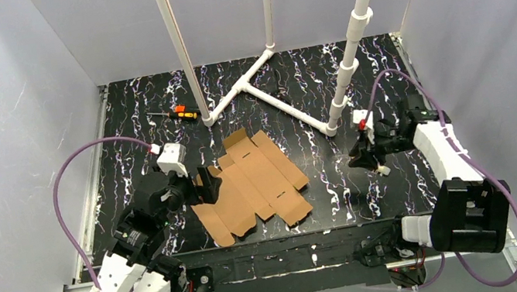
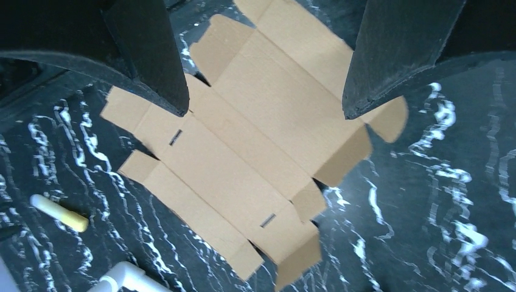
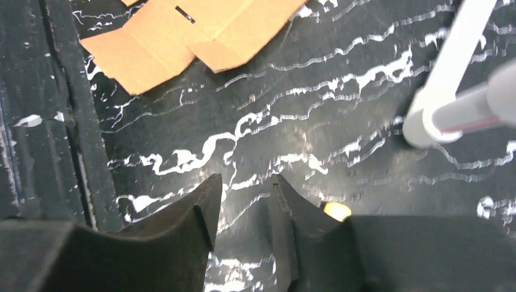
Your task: Fold the paper box
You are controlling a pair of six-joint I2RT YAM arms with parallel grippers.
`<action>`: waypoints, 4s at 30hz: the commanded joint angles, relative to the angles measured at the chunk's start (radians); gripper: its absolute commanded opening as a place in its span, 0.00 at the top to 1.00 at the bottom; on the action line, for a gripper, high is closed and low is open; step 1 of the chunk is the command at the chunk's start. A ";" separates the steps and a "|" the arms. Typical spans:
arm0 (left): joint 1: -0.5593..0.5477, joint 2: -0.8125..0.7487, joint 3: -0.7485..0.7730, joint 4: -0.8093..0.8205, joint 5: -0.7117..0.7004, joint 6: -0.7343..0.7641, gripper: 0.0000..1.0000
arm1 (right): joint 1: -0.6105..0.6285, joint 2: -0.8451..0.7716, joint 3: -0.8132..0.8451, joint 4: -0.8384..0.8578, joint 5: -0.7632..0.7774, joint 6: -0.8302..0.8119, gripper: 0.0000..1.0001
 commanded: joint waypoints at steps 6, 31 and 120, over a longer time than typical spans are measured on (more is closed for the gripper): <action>0.005 0.039 -0.134 0.168 0.136 -0.266 0.06 | 0.284 0.036 -0.012 0.546 0.179 0.390 0.82; 0.007 0.165 -0.038 0.105 0.018 -0.256 0.08 | 0.416 0.164 0.044 1.046 0.790 0.726 0.90; 0.457 1.872 1.549 -0.326 0.084 -0.568 0.53 | 0.399 0.081 0.067 0.314 0.036 0.357 0.52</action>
